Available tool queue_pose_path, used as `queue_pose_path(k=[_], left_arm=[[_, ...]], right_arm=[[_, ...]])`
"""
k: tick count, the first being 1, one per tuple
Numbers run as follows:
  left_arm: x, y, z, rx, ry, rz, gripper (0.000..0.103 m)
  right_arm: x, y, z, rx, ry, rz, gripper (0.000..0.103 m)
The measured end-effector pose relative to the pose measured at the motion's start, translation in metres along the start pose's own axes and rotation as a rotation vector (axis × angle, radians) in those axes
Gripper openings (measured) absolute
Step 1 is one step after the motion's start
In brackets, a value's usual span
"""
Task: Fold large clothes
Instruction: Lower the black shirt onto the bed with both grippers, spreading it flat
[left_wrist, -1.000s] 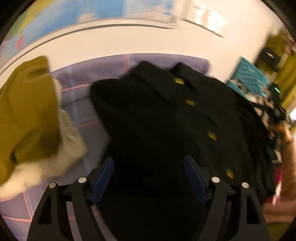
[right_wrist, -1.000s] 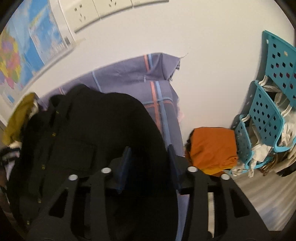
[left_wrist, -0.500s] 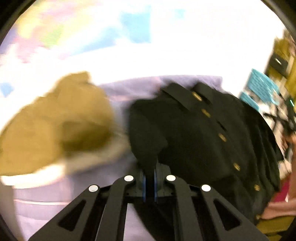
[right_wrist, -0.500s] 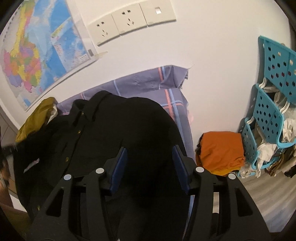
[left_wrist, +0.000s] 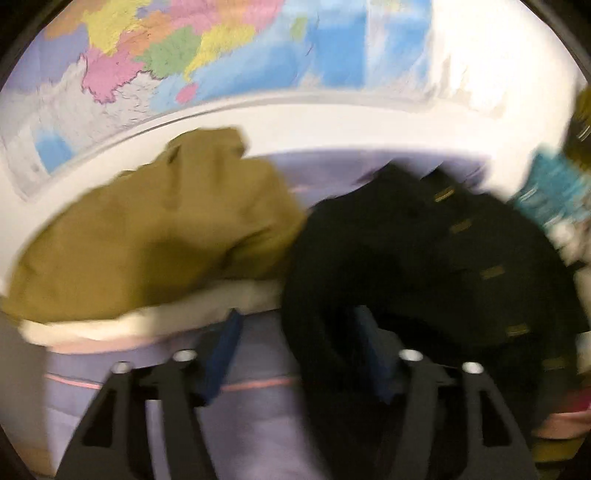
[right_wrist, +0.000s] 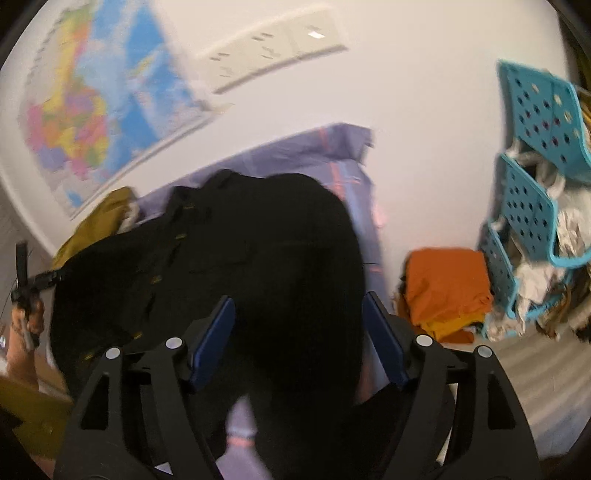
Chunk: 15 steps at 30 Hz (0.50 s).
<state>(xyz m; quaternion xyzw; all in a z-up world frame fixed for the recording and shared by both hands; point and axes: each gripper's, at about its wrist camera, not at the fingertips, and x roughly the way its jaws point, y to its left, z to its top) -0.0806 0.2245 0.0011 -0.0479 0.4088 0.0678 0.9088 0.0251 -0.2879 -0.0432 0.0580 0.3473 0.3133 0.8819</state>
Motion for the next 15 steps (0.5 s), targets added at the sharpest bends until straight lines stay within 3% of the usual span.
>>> queue_pose_path(k=[2, 6, 8, 10, 11, 13, 15], left_arm=[[-0.02, -0.007, -0.01, 0.019, -0.032, -0.035, 0.067], [-0.037, -0.027, -0.043, 0.065, -0.011, -0.099, 0.077], [-0.032, -0.037, -0.064, 0.05, 0.039, -0.188, 0.084], [-0.02, -0.05, -0.08, 0.048, 0.082, -0.185, 0.083], [-0.008, -0.056, -0.088, 0.05, 0.115, -0.162, 0.079], [0.006, -0.058, -0.096, 0.021, 0.144, -0.145, 0.044], [0.008, -0.051, -0.097, -0.004, 0.141, -0.156, 0.025]], right_arm=[[-0.007, 0.03, -0.007, -0.077, -0.004, 0.074, 0.078], [0.001, 0.071, -0.032, -0.171, 0.062, 0.173, 0.079], [0.01, 0.081, -0.045, -0.183, 0.098, 0.186, 0.083], [0.02, 0.084, -0.061, -0.175, 0.142, 0.154, 0.083], [0.023, 0.082, -0.066, -0.165, 0.145, 0.144, 0.083], [0.023, 0.079, -0.073, -0.145, 0.135, 0.135, 0.085], [0.019, 0.072, -0.076, -0.11, 0.116, 0.137, 0.085]])
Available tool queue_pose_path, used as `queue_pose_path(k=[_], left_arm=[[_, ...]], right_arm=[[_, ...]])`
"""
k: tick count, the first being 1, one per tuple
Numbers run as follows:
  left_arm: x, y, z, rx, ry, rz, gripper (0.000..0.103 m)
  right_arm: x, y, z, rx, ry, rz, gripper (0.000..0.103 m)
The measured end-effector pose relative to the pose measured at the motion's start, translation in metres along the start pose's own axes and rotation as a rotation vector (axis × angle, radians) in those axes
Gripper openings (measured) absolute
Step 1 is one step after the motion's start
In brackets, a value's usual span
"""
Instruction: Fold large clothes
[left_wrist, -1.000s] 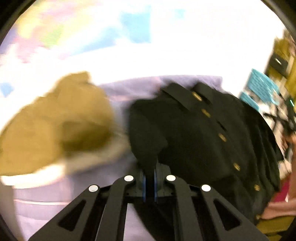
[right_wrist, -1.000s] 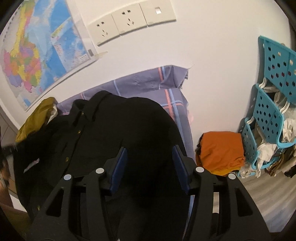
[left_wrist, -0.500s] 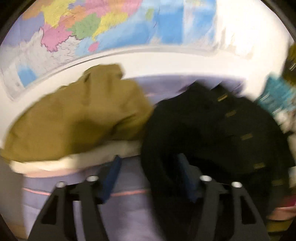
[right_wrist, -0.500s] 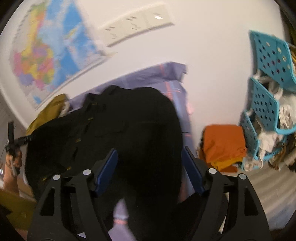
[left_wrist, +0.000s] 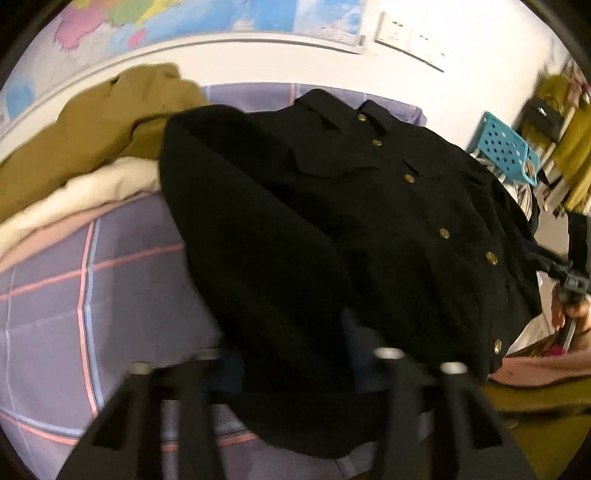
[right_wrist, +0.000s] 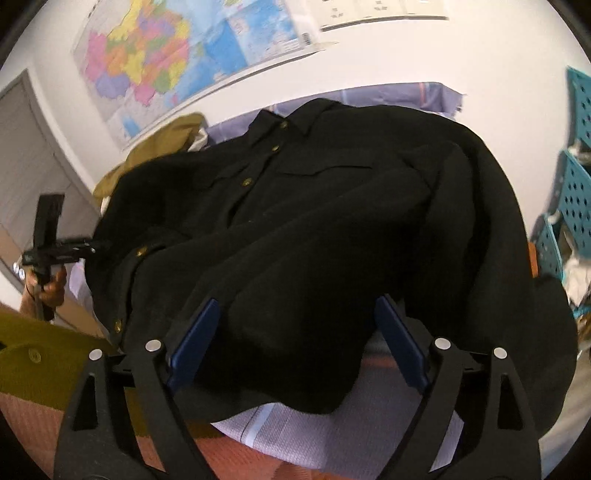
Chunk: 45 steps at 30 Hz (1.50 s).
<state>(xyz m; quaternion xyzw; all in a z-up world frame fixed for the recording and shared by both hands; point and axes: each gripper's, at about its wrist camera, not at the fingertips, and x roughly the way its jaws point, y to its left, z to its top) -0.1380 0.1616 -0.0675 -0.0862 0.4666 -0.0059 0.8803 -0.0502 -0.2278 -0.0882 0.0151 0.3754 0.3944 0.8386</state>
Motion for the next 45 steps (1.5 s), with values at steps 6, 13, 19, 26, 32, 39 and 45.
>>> queue_pose_path(k=[6, 13, 19, 26, 32, 39, 45], left_arm=[[-0.075, 0.05, 0.009, -0.104, -0.152, 0.06, 0.011], [-0.08, 0.091, 0.004, -0.194, -0.072, 0.643, 0.027], [-0.082, 0.037, -0.019, -0.053, -0.231, 0.073, 0.066], [-0.006, 0.005, -0.015, 0.05, -0.055, -0.086, 0.084], [0.028, -0.005, -0.014, -0.018, 0.093, -0.208, 0.021], [-0.039, -0.013, -0.017, -0.057, 0.003, -0.369, 0.009], [-0.026, -0.008, -0.037, -0.051, 0.096, -0.26, 0.024]], right_arm=[[-0.01, -0.006, -0.006, 0.013, -0.03, -0.002, 0.085], [-0.012, -0.014, -0.007, 0.027, -0.043, -0.006, 0.085], [-0.025, -0.025, -0.015, 0.064, -0.057, -0.016, 0.086], [-0.011, -0.026, -0.021, 0.083, -0.049, 0.011, 0.09], [-0.006, -0.025, -0.02, 0.129, -0.049, 0.147, 0.026], [-0.108, -0.029, -0.02, 0.178, -0.296, 0.235, 0.022], [-0.056, -0.036, -0.033, 0.163, -0.028, 0.03, 0.044]])
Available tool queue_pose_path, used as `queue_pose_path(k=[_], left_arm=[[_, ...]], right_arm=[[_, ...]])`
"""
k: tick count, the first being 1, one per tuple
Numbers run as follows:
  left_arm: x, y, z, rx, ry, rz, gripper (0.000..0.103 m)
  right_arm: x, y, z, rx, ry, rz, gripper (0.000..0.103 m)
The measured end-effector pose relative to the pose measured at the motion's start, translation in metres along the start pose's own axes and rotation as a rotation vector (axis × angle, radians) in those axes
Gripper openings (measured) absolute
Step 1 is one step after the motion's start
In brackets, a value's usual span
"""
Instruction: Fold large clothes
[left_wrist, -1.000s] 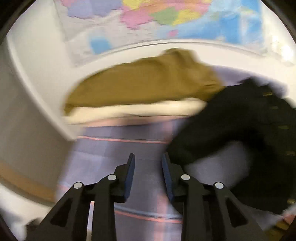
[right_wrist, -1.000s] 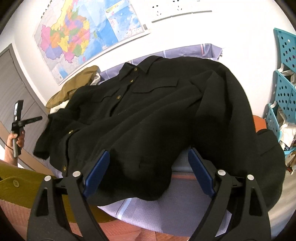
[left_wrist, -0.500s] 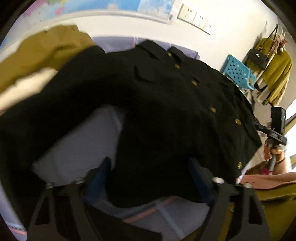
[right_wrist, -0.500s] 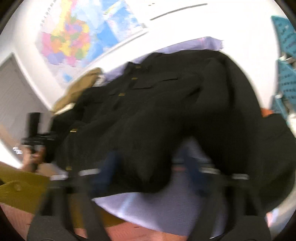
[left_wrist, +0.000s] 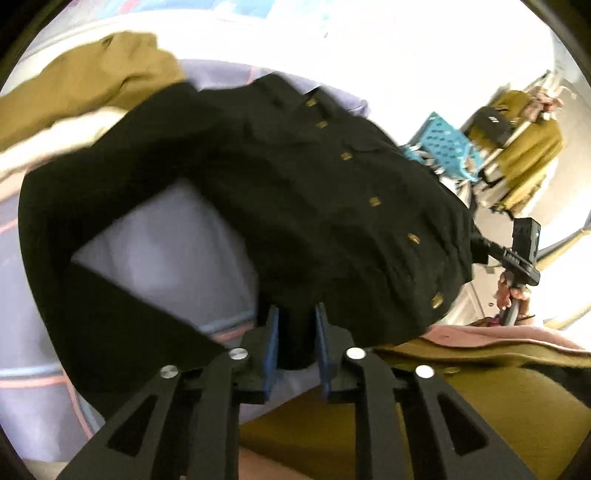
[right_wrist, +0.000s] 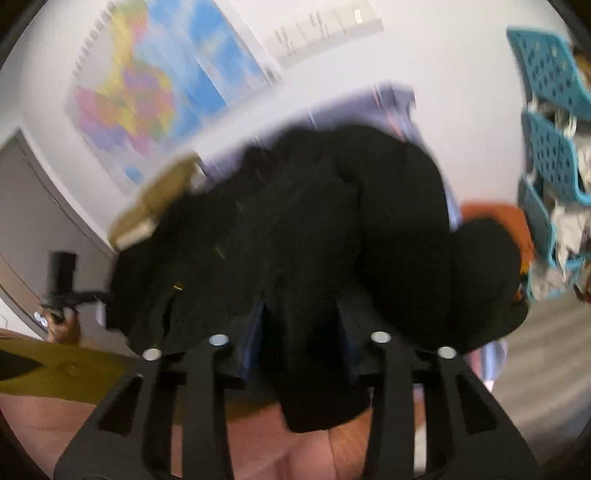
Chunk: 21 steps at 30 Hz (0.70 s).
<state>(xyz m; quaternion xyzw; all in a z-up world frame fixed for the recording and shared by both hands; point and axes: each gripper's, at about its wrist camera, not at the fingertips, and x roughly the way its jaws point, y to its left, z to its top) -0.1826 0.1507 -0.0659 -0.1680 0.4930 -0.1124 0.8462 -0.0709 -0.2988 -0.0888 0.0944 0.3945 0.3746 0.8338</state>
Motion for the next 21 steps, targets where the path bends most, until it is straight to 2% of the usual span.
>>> queue_pose_path(k=[2, 4, 5, 7, 9, 11, 14, 15, 16, 17, 18, 19, 21], left_arm=[[-0.01, 0.008, 0.002, 0.002, -0.043, 0.019, 0.03], [-0.024, 0.007, 0.007, 0.037, -0.097, 0.052, 0.046], [-0.026, 0.003, 0.01, 0.057, -0.119, 0.074, 0.048], [-0.028, -0.011, 0.022, 0.116, -0.162, 0.119, 0.052], [-0.024, -0.02, 0.034, 0.155, -0.184, 0.138, 0.054], [-0.017, -0.027, 0.048, 0.178, -0.199, 0.146, 0.059], [-0.011, -0.032, 0.066, 0.175, -0.213, 0.133, 0.06], [-0.009, -0.034, 0.071, 0.174, -0.218, 0.124, 0.061], [-0.007, -0.035, 0.075, 0.179, -0.224, 0.12, 0.065], [-0.004, -0.036, 0.079, 0.183, -0.225, 0.122, 0.066], [-0.001, -0.038, 0.082, 0.186, -0.221, 0.126, 0.066], [0.003, -0.04, 0.085, 0.189, -0.213, 0.131, 0.066], [0.012, -0.041, 0.093, 0.195, -0.191, 0.134, 0.066]], right_arm=[[0.004, -0.005, -0.002, 0.012, 0.008, -0.031, 0.056], [-0.013, -0.008, 0.0, 0.017, -0.054, -0.015, 0.061], [-0.026, -0.01, 0.003, 0.013, -0.097, -0.016, 0.065], [-0.046, -0.019, 0.007, 0.008, -0.169, -0.062, 0.078], [-0.053, -0.033, 0.02, 0.028, -0.214, -0.152, 0.079], [-0.041, -0.052, 0.028, 0.062, -0.173, -0.216, 0.081], [-0.008, -0.066, 0.035, 0.046, -0.074, -0.28, 0.08], [0.0, -0.069, 0.036, 0.047, -0.052, -0.274, 0.071], [0.007, -0.071, 0.037, 0.039, -0.037, -0.257, 0.05], [0.007, -0.073, 0.035, 0.028, -0.028, -0.245, 0.037], [0.009, -0.07, 0.035, 0.014, -0.022, -0.243, 0.01], [0.008, -0.068, 0.035, 0.002, -0.021, -0.226, 0.003], [0.0, -0.063, 0.045, -0.011, -0.039, -0.213, 0.002]])
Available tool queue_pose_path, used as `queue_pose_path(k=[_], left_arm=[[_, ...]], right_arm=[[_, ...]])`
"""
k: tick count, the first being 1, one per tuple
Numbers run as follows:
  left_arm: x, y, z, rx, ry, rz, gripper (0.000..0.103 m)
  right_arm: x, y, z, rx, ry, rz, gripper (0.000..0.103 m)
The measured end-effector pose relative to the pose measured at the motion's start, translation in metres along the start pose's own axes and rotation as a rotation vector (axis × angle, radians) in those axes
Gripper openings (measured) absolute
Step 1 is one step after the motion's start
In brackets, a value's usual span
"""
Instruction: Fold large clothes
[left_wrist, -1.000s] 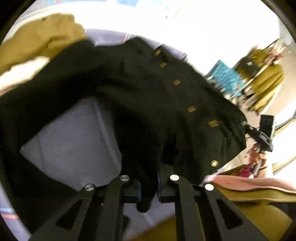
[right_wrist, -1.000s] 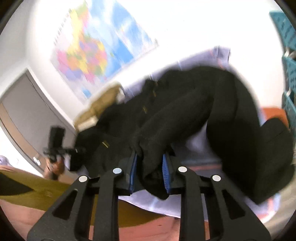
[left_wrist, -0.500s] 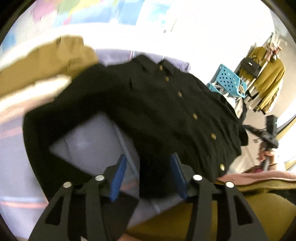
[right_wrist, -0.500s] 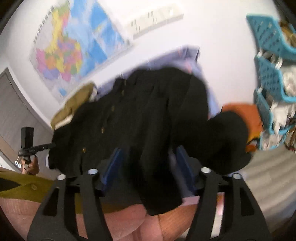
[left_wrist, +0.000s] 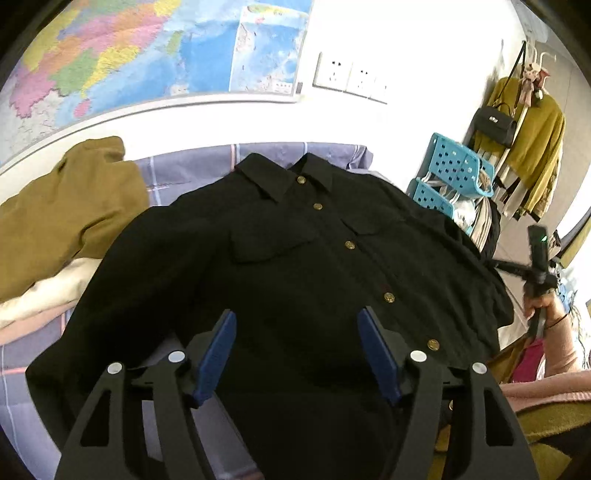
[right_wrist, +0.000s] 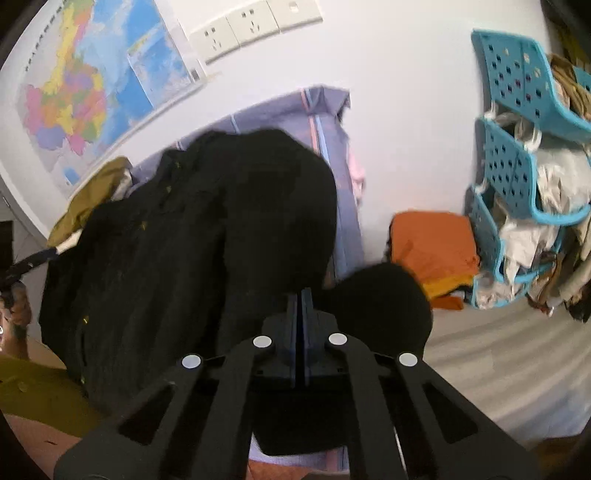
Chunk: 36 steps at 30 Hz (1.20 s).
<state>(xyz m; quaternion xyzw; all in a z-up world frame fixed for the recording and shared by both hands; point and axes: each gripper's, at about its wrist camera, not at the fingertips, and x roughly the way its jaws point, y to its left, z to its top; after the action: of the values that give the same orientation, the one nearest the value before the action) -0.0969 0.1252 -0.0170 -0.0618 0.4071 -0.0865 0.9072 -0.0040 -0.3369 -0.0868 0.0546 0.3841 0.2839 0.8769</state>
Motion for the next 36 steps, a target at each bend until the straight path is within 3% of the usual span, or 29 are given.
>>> queue_pose_path(k=[6, 8, 13, 18, 20, 21, 22, 23, 25, 26, 28, 30, 33, 34, 36], left_arm=[[0.02, 0.0, 0.03, 0.06, 0.003, -0.01, 0.066], [0.025, 0.001, 0.041, 0.068, -0.018, -0.035, 0.066], [0.042, 0.0, 0.064, 0.086, -0.016, -0.085, 0.067], [0.063, -0.007, 0.071, 0.093, 0.002, -0.148, 0.068], [0.072, -0.011, 0.071, 0.099, 0.022, -0.156, 0.068], [0.078, -0.014, 0.071, 0.103, 0.034, -0.143, 0.068], [0.082, -0.014, 0.07, 0.106, 0.045, -0.141, 0.068], [0.085, -0.015, 0.068, 0.108, 0.057, -0.148, 0.068], [0.086, -0.013, 0.065, 0.108, 0.067, -0.148, 0.068], [0.086, -0.011, 0.063, 0.109, 0.068, -0.144, 0.068], [0.086, -0.007, 0.059, 0.108, 0.067, -0.136, 0.071], [0.087, -0.001, 0.057, 0.096, 0.069, -0.139, 0.072], [0.089, 0.003, 0.057, 0.083, 0.074, -0.144, 0.072], [0.09, 0.003, 0.057, 0.08, 0.077, -0.143, 0.072], [0.091, 0.003, 0.057, 0.079, 0.08, -0.143, 0.072]], right_arm=[[-0.058, -0.004, 0.077, 0.048, -0.14, -0.018, 0.002], [-0.068, 0.008, 0.102, 0.033, -0.155, 0.018, 0.002], [-0.056, 0.099, 0.144, -0.163, -0.09, 0.107, 0.002], [0.01, 0.2, 0.145, -0.356, 0.035, 0.224, 0.004], [0.046, 0.225, 0.136, -0.385, 0.104, 0.244, 0.02], [0.065, 0.234, 0.131, -0.398, 0.148, 0.25, 0.049], [0.079, 0.239, 0.127, -0.408, 0.167, 0.218, 0.06], [0.084, 0.24, 0.125, -0.418, 0.165, 0.193, 0.058], [0.08, 0.225, 0.124, -0.381, 0.134, 0.183, 0.062], [0.075, 0.213, 0.124, -0.368, 0.106, 0.133, 0.065], [0.062, 0.175, 0.122, -0.29, 0.041, 0.048, 0.082], [0.056, 0.129, 0.119, -0.157, 0.015, -0.029, 0.088], [0.067, 0.063, 0.101, 0.035, 0.058, -0.12, 0.089], [0.074, 0.046, 0.095, 0.097, 0.07, -0.097, 0.087], [0.085, 0.033, 0.088, 0.179, 0.072, 0.038, 0.076]])
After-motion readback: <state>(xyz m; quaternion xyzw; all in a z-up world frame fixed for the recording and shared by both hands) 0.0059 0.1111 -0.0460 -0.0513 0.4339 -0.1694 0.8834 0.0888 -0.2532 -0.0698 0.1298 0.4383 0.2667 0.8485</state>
